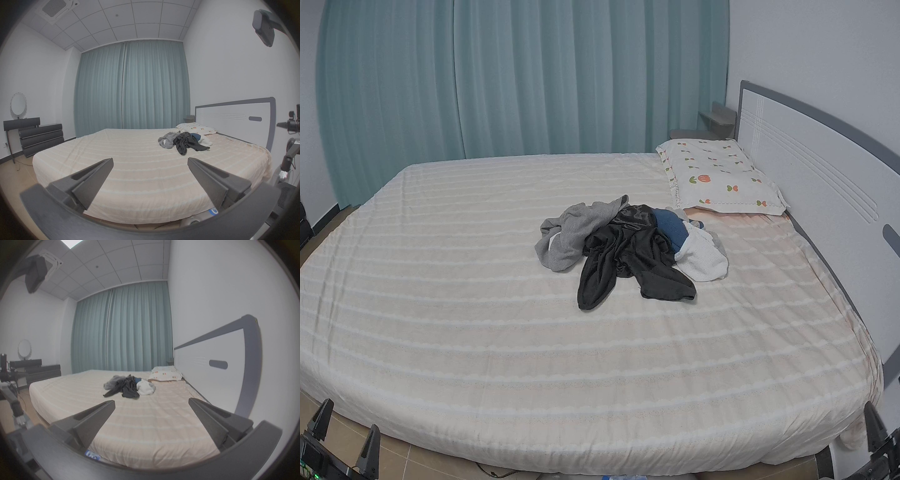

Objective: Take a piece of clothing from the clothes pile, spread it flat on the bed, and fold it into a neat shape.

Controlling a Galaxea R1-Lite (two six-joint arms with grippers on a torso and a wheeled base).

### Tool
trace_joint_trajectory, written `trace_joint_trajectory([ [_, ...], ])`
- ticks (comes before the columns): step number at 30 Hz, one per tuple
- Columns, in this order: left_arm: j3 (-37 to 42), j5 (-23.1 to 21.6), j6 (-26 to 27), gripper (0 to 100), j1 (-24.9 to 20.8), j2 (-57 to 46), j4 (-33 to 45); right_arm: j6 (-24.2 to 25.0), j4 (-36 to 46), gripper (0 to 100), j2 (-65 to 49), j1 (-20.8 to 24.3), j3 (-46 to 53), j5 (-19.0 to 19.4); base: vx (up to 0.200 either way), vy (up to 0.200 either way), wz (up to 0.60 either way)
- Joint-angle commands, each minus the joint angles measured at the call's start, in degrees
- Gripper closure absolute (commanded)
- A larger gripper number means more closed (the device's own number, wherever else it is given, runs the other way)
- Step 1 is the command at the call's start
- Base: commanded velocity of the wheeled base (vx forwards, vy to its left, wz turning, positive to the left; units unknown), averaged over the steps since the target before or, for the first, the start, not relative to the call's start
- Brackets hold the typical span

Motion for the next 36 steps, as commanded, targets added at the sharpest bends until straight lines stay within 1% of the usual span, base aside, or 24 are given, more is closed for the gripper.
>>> trace_joint_trajectory([
  [1, 0.84, 0.0, -0.01, 0, 0.0, -0.96, 0.0, 3.49, 0.7, 0, 13.7, 1.56, -15.09, 1.16, 0.0, 0.0, 0.0],
  [4, 0.84, 0.0, -0.01, 0, 0.0, -0.96, 0.0, 3.32, 0.26, 0, 23.54, 2.44, -13.95, 3.27, 0.0, 0.0, 0.0],
  [5, 0.84, 0.0, -0.01, 0, 0.0, -0.96, 0.0, 3.32, 0.09, 0, 23.98, 2.44, -13.95, 3.36, 0.0, 0.0, 0.0],
  [6, 0.84, 0.0, -0.01, 0, 0.0, -0.96, 0.0, 3.41, -0.09, 0, 30.31, 2.35, -14.57, 3.88, 0.0, 0.0, 0.0],
  [10, 0.84, 0.0, -0.01, 0, 0.0, -0.96, 0.0, 4.9, -1.76, 0, 48.59, 2.44, -18.08, 6.26, 0.0, 0.0, 0.0],
  [11, 0.84, 0.0, -0.01, 0, 0.0, -0.96, 0.0, 4.99, -1.85, 0, 49.38, 2.44, -18.26, 6.43, 0.0, 0.0, 0.0],
  [12, 0.84, 0.0, -0.01, 0, 0.0, -0.96, 0.0, 6.92, -5.01, 0, 58.17, 2.53, -20.54, 7.58, 0.0, 0.0, 0.0],
  [16, 0.84, 0.0, -0.01, 0, 0.0, -0.96, 0.0, 11.93, -17.58, 0, 76.72, 5.52, -25.9, 7.4, 0.0, 0.0, 0.0],
  [17, 0.84, 0.0, -0.01, 0, 0.0, -0.96, 0.0, 14.04, -21.09, 0, 81.11, 6.31, -27.57, 6.96, 0.0, 0.0, 0.0],
  [18, 0.84, 0.0, -0.01, 0, 0.0, -0.96, 0.0, 14.04, -21.09, 0, 81.11, 6.31, -27.57, 6.96, 0.0, 0.0, 0.0],
  [19, 0.84, 0.0, -0.01, 0, 0.0, -0.96, 0.0, 17.38, -25.75, 0, 87.97, 7.98, -31.0, 5.73, 0.0, 0.0, 0.0],
  [20, 0.84, 0.0, -0.01, 0, 0.0, -0.96, 0.0, 18.87, -27.77, 0, 91.57, 8.86, -33.37, 4.5, 0.0, 0.0, 0.0],
  [21, 0.84, 0.0, -0.01, 0, 0.0, -0.96, 0.0, 20.37, -29.44, 0, 95.79, 9.47, -36.45, 2.39, 0.0, 0.0, 0.0],
  [22, 0.84, 0.0, -0.01, 0, 0.0, -0.96, 0.0, 20.9, -29.71, 0, 97.55, 9.56, -37.95, 1.42, 0.0, 0.0, 0.0],
  [24, 0.84, 0.0, -0.01, 0, 0.0, -0.96, 0.0, 22.04, -29.88, 0, 103.35, 10.53, -43.22, -0.86, 0.0, 0.0, 0.0],
  [26, 0.84, 0.0, -0.01, 0, 0.0, -0.96, 0.0, 23.18, -29.88, 0, 108.53, 11.14, -47.96, -1.74, 0.0, 0.0, 0.0],
  [27, 0.84, 0.0, -0.01, 0, 0.0, -0.96, 0.0, 23.18, -29.88, 0, 108.53, 11.14, -47.96, -1.74, 0.0, 0.0, 0.0],
  [28, 0.84, 0.0, -0.01, 0, 0.0, -0.96, 0.0, 24.59, -29.53, 0, 112.66, 12.02, -52.36, -2.36, 0.0, 0.0, 0.0],
  [29, 0.84, 0.0, -0.01, 0, 0.0, -0.96, 0.0, 24.94, -29.0, 0, 115.56, 12.64, -55.79, -2.88, 0.0, 0.0, 0.0],
  [30, 0.84, 0.0, -0.01, 0, 0.0, -0.96, 0.0, 24.94, -28.83, 0, 116.53, 12.81, -57.02, -3.15, 0.0, 0.0, 0.0],
  [32, 0.84, 0.0, -0.01, 0, 0.0, -0.96, 0.0, 25.29, -26.45, 0, 121.72, 13.34, -64.75, -4.38, 0.0, 0.0, 0.0],
  [34, 0.84, 0.0, -0.01, 0, 0.0, -0.96, 0.0, 25.47, -23.55, 0, 124.88, 13.78, -69.76, -4.91, 0.0, 0.0, 0.0],
  [35, 0.84, 0.09, -0.01, 0, 0.0, -0.96, 0.0, 25.47, -23.38, 0, 125.14, 13.78, -70.11, -4.91, 0.0, 0.0, 0.0],
  [36, 0.84, 0.0, -0.01, 0, 0.0, -0.96, 0.0, 26.08, -21.36, 0, 128.13, 14.04, -74.07, -4.91, 0.0, 0.0, 0.0],
])
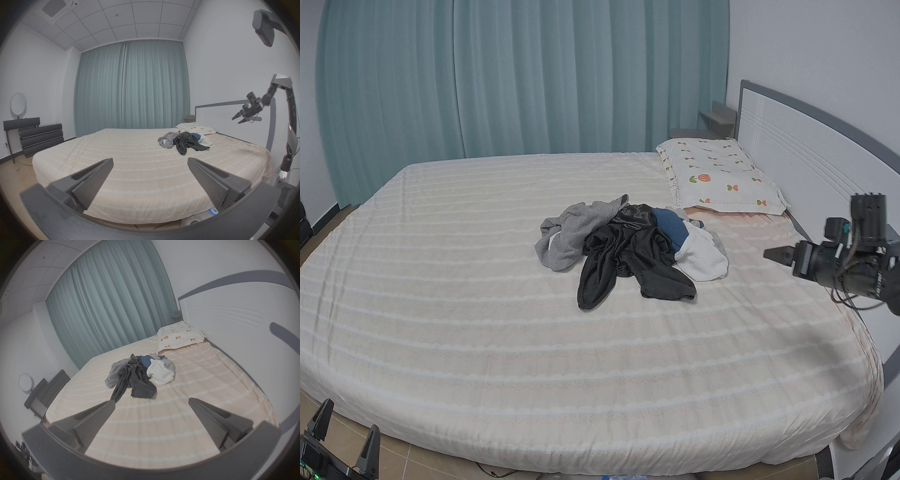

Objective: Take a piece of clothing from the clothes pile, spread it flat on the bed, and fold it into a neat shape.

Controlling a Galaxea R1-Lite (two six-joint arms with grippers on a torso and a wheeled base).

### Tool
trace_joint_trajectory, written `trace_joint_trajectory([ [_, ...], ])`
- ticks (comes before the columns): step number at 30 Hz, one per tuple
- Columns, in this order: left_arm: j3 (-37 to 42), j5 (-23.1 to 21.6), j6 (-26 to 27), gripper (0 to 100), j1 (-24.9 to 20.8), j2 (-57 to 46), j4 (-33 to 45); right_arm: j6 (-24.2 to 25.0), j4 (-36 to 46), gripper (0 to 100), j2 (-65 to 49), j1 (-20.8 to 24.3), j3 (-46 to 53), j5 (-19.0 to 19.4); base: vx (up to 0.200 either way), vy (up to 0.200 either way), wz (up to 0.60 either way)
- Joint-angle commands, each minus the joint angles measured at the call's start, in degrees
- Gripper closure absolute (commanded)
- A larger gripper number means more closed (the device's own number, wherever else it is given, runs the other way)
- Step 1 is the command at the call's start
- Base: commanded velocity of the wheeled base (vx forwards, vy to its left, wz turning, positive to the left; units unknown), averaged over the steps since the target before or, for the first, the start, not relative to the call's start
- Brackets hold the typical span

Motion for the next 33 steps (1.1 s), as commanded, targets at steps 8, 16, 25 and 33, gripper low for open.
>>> trace_joint_trajectory([
  [8, 0.84, -0.01, -0.01, 0, -0.02, -0.96, 0.0, 12.8, 2.7, 0, 47.99, 6.17, -43.68, -5.1, 0.0, 0.0, 0.0],
  [16, 0.84, -0.01, -0.01, 0, -0.02, -0.96, 0.0, 18.52, 4.54, 0, 54.23, 6.88, -50.54, -5.19, 0.0, 0.0, 0.0],
  [25, 0.84, -0.01, -0.01, 0, -0.02, -0.96, 0.0, 22.91, 6.48, 0, 60.2, 7.58, -57.48, -6.24, 0.0, 0.0, 0.0],
  [33, 0.84, -0.01, -0.01, 0, -0.02, -0.96, 0.0, 23.44, 8.59, 0, 65.21, 7.67, -65.22, -8.53, 0.0, 0.0, 0.0],
])
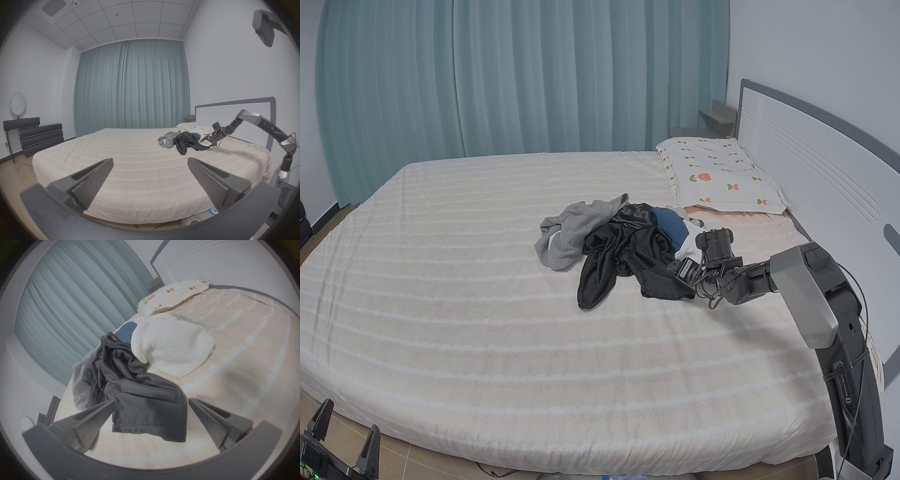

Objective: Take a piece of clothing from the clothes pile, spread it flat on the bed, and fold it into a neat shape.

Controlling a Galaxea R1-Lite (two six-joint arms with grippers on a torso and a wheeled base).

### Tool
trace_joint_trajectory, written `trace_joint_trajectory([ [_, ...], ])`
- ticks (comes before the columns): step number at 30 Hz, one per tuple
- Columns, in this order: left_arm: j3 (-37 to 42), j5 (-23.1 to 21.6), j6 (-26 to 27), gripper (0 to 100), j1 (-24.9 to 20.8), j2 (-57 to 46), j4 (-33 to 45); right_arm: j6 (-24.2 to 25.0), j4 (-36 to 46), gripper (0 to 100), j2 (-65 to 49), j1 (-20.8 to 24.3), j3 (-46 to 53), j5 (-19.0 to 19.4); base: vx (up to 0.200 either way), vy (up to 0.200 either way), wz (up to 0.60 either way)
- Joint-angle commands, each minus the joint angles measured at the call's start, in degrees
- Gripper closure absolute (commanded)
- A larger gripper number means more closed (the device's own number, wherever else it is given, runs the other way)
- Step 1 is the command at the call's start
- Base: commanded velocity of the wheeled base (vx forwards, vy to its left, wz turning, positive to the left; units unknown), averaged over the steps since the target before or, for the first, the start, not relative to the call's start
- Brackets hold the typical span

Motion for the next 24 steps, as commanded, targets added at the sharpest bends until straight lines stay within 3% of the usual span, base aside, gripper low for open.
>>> trace_joint_trajectory([
  [1, 0.84, 0.0, -0.01, 0, -0.02, -0.96, 0.01, 0.51, 1.19, 0, 4.46, 0.26, -4.61, -0.61, 0.0, 0.0, 0.0],
  [13, 0.84, 0.0, -0.01, 0, -0.02, -0.88, 0.01, 1.3, -1.53, 0, 7.98, 0.96, -6.27, -0.34, 0.0, 0.0, 0.0],
  [14, 0.84, 0.0, -0.01, 0, -0.02, -0.96, 0.01, 1.3, -3.12, 100, 8.41, 0.96, -6.27, -0.43, 0.0, 0.0, 0.0],
  [24, 0.84, 0.0, -0.01, 0, -0.02, -0.96, 0.01, 1.39, -6.37, 100, 8.41, 1.14, -6.27, -1.22, 0.0, 0.0, 0.0],
])
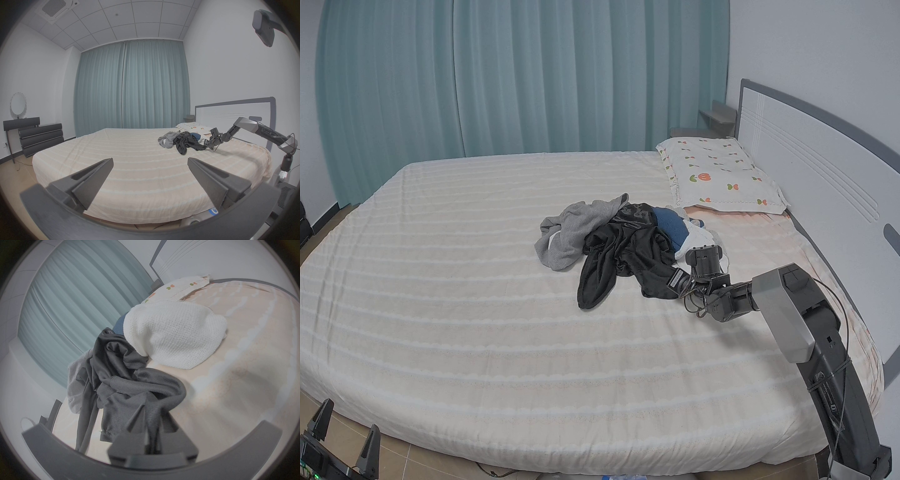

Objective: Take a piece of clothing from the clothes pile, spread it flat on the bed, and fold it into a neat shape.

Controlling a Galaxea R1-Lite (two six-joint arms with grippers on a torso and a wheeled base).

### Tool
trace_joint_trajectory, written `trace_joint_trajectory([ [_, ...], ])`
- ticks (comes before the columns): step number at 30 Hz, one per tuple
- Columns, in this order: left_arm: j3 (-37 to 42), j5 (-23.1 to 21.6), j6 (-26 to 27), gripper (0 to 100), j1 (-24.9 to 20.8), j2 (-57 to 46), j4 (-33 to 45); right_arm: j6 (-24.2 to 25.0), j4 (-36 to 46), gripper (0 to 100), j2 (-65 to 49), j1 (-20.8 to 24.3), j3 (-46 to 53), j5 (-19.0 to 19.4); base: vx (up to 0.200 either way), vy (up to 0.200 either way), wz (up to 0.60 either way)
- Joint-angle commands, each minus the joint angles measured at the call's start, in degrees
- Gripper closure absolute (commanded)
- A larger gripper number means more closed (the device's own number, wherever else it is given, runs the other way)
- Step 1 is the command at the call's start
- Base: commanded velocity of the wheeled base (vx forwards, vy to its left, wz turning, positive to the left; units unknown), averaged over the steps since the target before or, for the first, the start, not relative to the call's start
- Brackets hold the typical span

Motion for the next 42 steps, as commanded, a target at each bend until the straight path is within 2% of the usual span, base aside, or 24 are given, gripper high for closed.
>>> trace_joint_trajectory([
  [1, 0.84, -0.01, 0.02, 0, 0.0, -0.96, 0.01, 0.17, 0.43, 100, -0.49, 0.38, 0.01, -0.48, 0.0, 0.0, 0.0],
  [5, 0.84, -0.01, 0.02, 0, 0.0, -0.96, 0.01, 3.16, 1.75, 100, -3.22, 0.55, 0.26, -2.5, 0.0, 0.0, 0.0],
  [9, 0.84, -0.01, 0.02, 0, 0.0, -0.96, 0.01, 10.28, 1.14, 100, -13.68, 1.34, 14.06, -0.74, 0.0, 0.0, 0.0],
  [10, 0.84, -0.01, 0.02, 0, 0.0, -0.96, 0.01, 10.28, 1.14, 100, -13.68, 1.34, 14.06, -0.74, 0.0, 0.0, 0.0],
  [12, 0.84, -0.01, 0.02, 0, 0.0, -0.96, 0.01, 11.42, -1.06, 100, -21.32, 1.78, 25.48, 4.01, 0.0, 0.0, 0.0],
  [14, 0.84, -0.01, 0.02, 0, 0.0, -0.96, 0.01, 11.42, -3.43, 100, -25.45, 1.87, 31.37, 5.85, 0.0, 0.0, 0.0],
  [17, 0.84, -0.01, 0.02, 0, 0.0, -0.96, 0.01, 11.42, -10.82, 100, -34.33, 2.22, 46.49, 10.51, 0.0, 0.0, 0.0],
  [19, 0.84, -0.01, 0.02, 0, 0.0, -0.96, 0.01, 11.42, -11.26, 100, -34.86, 2.31, 47.28, 10.77, 0.0, 0.0, 0.0],
  [20, 0.84, -0.01, 0.02, 0, 0.0, -0.96, 0.01, 10.9, -18.99, 100, -41.27, 2.84, 58.18, 15.34, 0.0, 0.0, 0.0],
  [21, 0.84, -0.01, 0.02, 0, 0.0, -0.96, 0.01, 10.72, -24.35, 100, -45.32, 2.84, 63.01, 16.93, 0.0, 0.0, 0.0],
  [23, 0.84, -0.01, 0.02, 0, 0.0, -0.96, 0.01, 10.55, -26.2, 100, -47.51, 2.92, 65.39, 17.28, 0.0, 0.0, 0.0],
  [25, 0.84, -0.01, 0.02, 0, 0.0, -0.96, 0.01, 8.7, -28.04, 100, -54.72, 4.42, 71.1, 17.54, 0.0, 0.0, 0.0],
  [29, 0.84, -0.01, 0.02, 0, 0.0, -0.96, 0.01, 7.03, -28.48, 100, -63.07, 7.76, 76.46, 16.93, 0.0, 0.0, 0.0],
  [32, 0.84, -0.01, 0.28, 0, 0.0, -0.96, 0.01, 6.77, -28.4, 100, -69.66, 10.83, 78.74, 16.05, 0.0, 0.0, 0.0],
  [35, 0.84, -0.01, 0.19, 0, 0.0, -0.88, 0.01, 5.98, -28.31, 100, -74.94, 12.06, 79.18, 14.55, 0.0, 0.0, 0.0],
  [41, 0.84, 0.16, 0.28, 0, 0.0, -0.88, -0.25, 1.58, -28.31, 100, -81.88, 12.77, 81.56, 14.82, 0.0, 0.0, 0.0],
  [42, 0.75, -0.1, 0.37, 0, 0.0, -0.96, -0.25, -0.35, -28.31, 100, -83.46, 13.56, 82.7, 14.9, 0.0, 0.0, 0.0],
])
